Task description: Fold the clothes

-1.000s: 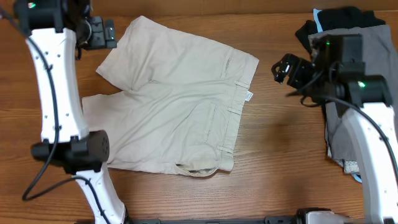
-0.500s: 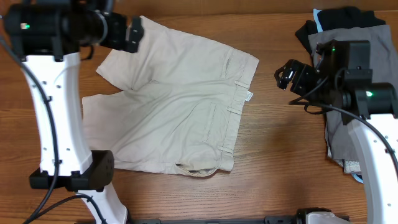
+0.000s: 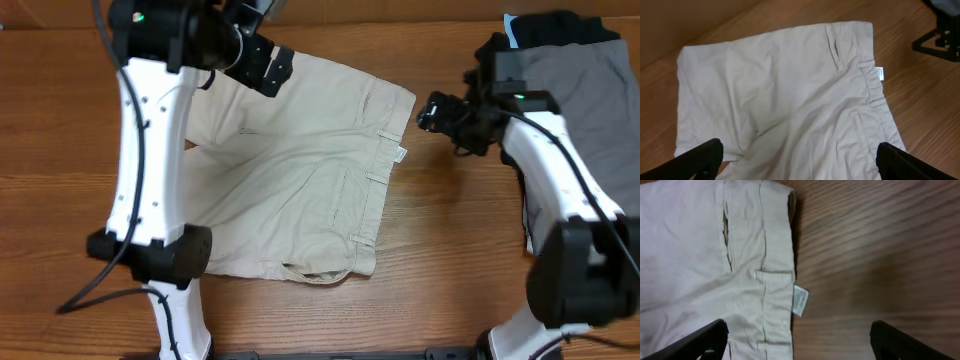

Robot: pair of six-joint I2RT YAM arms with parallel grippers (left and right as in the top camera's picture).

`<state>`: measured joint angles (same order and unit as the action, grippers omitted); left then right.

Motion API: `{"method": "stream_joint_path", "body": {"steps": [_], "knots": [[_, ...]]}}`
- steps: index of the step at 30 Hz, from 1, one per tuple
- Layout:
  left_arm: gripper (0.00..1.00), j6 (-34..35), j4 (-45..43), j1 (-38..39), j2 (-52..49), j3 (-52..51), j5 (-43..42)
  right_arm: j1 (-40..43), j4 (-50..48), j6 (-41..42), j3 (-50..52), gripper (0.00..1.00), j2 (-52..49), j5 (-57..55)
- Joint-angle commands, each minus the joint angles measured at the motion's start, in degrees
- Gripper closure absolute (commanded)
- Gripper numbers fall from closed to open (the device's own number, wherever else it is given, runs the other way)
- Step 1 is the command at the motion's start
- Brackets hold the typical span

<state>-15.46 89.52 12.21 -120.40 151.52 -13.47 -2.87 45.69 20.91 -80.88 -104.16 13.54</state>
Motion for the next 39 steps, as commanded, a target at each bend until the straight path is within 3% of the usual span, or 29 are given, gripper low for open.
{"method": "stream_joint_path", "body": {"steps": [1,13,17,26,39], "knots": [[0.00,-1.5,-0.4,0.7,-3.1,-0.3,0.1,-2.1,-3.6,-0.3,-0.1,0.10,-3.7,1.1],[0.00,-1.5,-3.0,1.3,-4.7,-0.3,3.0,-4.4,-15.7,0.2,-0.1,0.24,-15.4,3.7],[0.00,-1.5,-3.1,1.3,-4.7,-0.3,3.0,-4.6,-18.4,0.1,-0.1,0.39,-16.5,4.2],[0.00,-1.5,-3.3,1.3,-4.7,-0.3,3.4,-6.1,-23.8,0.2,-0.1,0.57,-18.3,4.2],[0.00,-1.4,-3.4,1.3,-4.7,-0.3,3.4,-6.1,-22.9,0.2,-0.1,0.82,-19.3,-0.6]]}}
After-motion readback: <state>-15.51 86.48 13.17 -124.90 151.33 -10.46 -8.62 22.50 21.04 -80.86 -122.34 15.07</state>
